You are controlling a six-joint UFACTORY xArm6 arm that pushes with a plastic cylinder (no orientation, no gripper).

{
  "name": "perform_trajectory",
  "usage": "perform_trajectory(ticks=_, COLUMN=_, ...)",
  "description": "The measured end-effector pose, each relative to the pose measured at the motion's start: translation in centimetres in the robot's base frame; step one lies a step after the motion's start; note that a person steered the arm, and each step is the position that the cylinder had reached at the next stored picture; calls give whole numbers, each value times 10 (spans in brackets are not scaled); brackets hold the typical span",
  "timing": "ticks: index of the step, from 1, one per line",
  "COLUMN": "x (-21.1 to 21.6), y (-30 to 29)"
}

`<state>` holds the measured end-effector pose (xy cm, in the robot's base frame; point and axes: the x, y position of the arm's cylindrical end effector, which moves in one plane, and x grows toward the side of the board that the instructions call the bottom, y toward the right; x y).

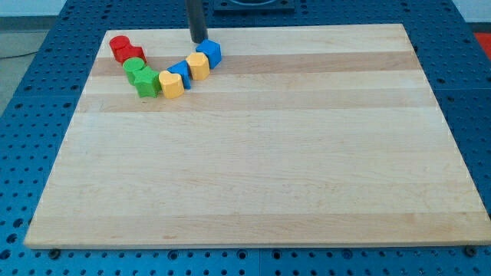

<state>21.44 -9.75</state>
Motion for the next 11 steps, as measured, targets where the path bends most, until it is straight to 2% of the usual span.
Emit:
perform_trajectory(ticks=1, x=9, y=48)
perform_trajectory(ticks=2, x=48, y=71)
perform_trajectory(ticks=3, x=91, y=68)
perform_trajectory(ticks=4, x=106, y=52)
perform_trajectory(ticks=6, x=85, y=33)
perform_trajectory(ticks=11, x=88, y=15)
